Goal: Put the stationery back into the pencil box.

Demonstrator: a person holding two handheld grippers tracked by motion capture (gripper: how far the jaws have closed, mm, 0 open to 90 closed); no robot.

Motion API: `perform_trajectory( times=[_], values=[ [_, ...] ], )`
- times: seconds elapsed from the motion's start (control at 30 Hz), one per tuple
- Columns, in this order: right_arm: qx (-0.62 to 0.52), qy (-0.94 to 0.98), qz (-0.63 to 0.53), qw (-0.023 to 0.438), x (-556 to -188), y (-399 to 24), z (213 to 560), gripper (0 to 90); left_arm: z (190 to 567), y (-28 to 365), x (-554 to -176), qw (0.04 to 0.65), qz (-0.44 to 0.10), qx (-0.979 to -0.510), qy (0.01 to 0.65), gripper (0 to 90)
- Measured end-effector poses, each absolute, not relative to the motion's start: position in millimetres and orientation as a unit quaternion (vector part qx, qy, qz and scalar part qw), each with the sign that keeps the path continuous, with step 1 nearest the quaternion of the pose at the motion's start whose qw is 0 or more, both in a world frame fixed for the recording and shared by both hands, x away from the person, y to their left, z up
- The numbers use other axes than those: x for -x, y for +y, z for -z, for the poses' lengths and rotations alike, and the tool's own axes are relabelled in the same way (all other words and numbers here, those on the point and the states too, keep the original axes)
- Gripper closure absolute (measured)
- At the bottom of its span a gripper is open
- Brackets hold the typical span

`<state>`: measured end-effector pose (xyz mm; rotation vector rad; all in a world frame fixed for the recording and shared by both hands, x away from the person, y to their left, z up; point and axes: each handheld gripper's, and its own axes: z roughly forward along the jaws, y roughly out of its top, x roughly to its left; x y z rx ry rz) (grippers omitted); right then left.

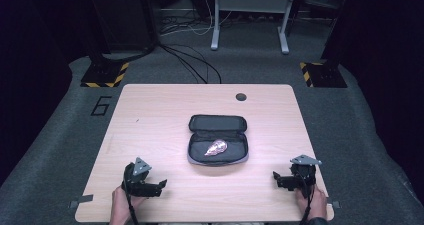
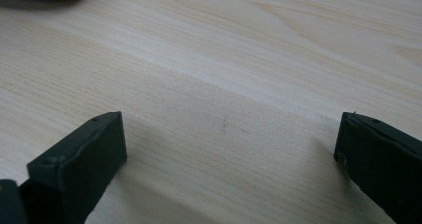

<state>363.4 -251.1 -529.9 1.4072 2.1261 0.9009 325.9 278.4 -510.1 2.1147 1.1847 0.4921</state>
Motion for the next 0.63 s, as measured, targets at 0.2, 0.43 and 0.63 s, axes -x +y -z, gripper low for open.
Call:
perform_trajectory(
  times=[0.2, 0.43, 0.63],
  values=[
    [-0.508, 0.768, -0.325, 0.217, -363, -251, 530, 0.0, 527, 293, -318, 0.317, -0.199, -0.794, 0.478, 5.0],
    [-0.508, 0.767, -0.325, 0.217, -363, -251, 530, 0.0, 532, 312, -320, 0.335, -0.210, -0.782, 0.481, 0.7],
    [-0.508, 0.768, -0.325, 0.217, -363, -251, 530, 0.0, 531, 316, -327, 0.331, -0.210, -0.783, 0.482, 0.3]
  ],
)
